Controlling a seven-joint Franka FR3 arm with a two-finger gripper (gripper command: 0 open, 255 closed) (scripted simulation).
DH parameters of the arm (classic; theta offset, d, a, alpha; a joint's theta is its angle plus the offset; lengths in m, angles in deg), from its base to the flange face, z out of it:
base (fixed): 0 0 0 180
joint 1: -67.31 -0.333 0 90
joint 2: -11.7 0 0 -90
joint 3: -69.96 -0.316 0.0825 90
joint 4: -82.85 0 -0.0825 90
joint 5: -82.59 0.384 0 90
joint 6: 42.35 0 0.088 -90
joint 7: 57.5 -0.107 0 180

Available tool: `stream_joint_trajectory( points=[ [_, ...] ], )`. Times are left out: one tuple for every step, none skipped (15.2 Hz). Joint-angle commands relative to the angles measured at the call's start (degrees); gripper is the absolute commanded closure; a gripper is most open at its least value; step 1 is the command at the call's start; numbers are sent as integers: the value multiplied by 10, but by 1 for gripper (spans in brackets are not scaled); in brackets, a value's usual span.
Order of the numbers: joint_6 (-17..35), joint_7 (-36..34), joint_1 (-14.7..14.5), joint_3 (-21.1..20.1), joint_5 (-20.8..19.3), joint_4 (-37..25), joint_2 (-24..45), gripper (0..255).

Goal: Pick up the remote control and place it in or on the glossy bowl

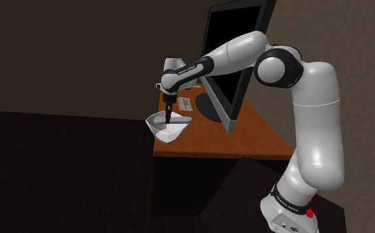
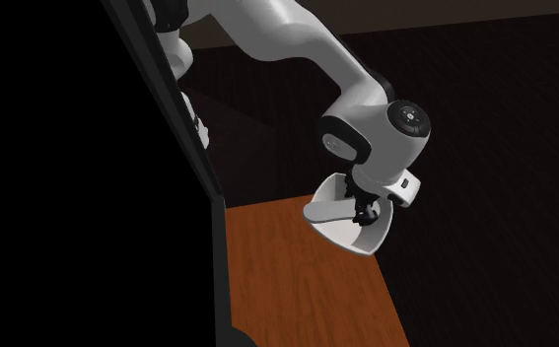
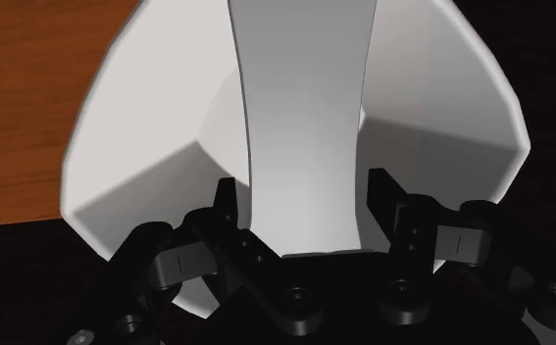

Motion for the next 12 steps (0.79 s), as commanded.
stream_joint_trajectory(
  points=[
    [1, 0, 0, 0, 0, 1, 1, 255],
    [1, 0, 0, 0, 0, 1, 1, 255],
    [1, 0, 0, 0, 0, 1, 1, 255],
    [1, 0, 0, 0, 0, 1, 1, 255],
    [1, 0, 0, 0, 0, 1, 1, 255],
    [0, 0, 0, 0, 0, 1, 1, 0],
    [0, 0, 0, 0, 0, 1, 1, 0],
    [0, 0, 0, 0, 0, 1, 1, 0],
    [0, 0, 0, 0, 0, 1, 1, 0],
    [0, 0, 0, 0, 0, 1, 1, 0],
    [1, 0, 0, 0, 0, 1, 1, 0],
    [-15, -1, 0, 1, -1, -5, -8, 0]
  ],
)
